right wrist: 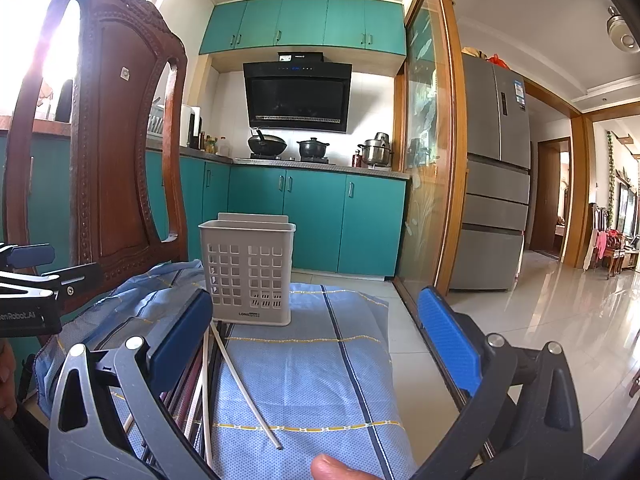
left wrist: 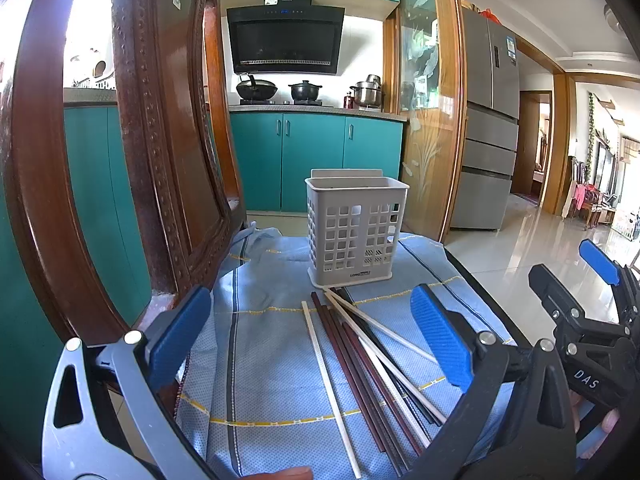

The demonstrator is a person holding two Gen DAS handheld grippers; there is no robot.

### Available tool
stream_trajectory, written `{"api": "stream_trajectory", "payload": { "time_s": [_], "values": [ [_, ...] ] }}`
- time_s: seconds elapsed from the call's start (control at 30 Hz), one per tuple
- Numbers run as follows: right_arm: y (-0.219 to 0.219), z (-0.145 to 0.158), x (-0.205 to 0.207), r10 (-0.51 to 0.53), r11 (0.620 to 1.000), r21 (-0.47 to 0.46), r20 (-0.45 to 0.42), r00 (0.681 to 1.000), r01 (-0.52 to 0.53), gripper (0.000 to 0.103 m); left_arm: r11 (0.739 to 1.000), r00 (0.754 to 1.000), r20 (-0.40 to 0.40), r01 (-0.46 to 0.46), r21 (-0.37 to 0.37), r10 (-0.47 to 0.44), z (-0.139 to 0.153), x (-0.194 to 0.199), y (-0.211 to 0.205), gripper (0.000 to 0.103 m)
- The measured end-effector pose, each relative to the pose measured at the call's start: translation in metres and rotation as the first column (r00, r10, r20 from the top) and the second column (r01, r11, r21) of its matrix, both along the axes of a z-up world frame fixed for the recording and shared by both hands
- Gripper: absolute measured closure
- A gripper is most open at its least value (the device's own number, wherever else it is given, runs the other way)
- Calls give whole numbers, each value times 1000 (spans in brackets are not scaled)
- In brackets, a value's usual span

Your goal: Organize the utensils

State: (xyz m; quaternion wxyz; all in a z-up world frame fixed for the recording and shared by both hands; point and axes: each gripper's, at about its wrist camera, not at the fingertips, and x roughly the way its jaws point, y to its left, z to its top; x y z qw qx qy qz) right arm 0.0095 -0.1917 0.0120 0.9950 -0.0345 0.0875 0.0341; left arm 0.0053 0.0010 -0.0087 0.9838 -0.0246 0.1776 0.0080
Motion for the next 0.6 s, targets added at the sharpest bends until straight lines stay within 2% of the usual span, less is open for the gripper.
{"api": "stream_trajectory", "payload": {
  "time_s": [0.6],
  "values": [
    [1,1,-1,-2,1000,-10,4,1000,2,2,1000,1000,-10,-1,5,1,-4,6,2,4]
  ]
}}
